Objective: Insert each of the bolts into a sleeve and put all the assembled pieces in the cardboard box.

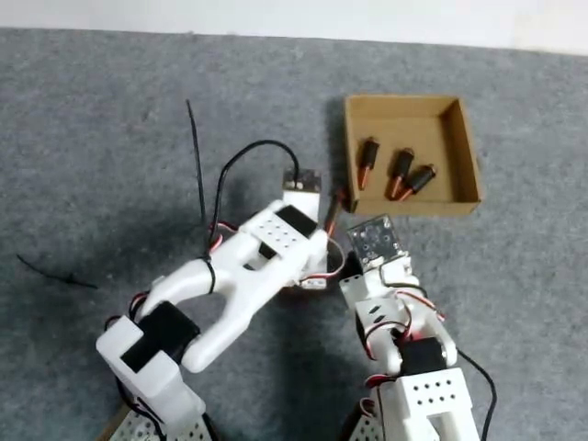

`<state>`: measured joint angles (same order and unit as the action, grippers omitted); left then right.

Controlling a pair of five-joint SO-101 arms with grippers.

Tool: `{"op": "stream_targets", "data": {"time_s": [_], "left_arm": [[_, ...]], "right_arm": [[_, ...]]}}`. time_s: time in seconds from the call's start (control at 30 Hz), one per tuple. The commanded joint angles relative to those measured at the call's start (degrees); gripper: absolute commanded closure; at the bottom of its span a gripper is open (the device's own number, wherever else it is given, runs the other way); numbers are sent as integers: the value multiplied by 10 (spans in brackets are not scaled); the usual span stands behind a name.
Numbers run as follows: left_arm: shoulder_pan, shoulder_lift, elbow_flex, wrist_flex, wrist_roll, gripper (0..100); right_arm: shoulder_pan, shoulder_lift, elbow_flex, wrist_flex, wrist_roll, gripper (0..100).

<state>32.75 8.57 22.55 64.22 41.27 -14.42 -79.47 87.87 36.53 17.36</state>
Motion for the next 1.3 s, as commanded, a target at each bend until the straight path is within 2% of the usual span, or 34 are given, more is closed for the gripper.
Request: {"op": "stream_targets", "data": {"time_s": [0.0, 0.2, 0.43, 0.57, 0.63, 0.8, 0.93, 1.0, 1.13, 1.2, 1.27], "left_arm": [[1, -9, -24, 4, -34, 996], [-11, -21, -35, 8, -67, 995], [-75, -96, -34, 22, -260, 995], [-122, -126, -34, 25, -402, 995], [-124, -130, -32, 22, -428, 995], [-108, -125, -16, 20, -429, 995], [-60, -126, -15, 27, -423, 995], [-40, -122, -15, 32, -377, 995], [-25, -121, -17, 32, -219, 992], [-29, -121, -16, 30, -167, 950], [-43, -120, -14, 28, -154, 870]], "right_arm": [[7, -10, -9, -15, 7, 995], [7, -10, -9, -15, 7, 995], [8, -10, -6, -33, 7, 995], [8, -10, 2, -35, 7, 995], [8, -10, 4, -35, 7, 995], [8, -10, 4, -35, 7, 995], [8, -10, 4, -35, 8, 995], [8, -10, 4, -35, 8, 995], [8, -10, 4, -35, 8, 995], [8, -11, 4, -35, 8, 995], [8, -11, 4, -35, 8, 995]]}}
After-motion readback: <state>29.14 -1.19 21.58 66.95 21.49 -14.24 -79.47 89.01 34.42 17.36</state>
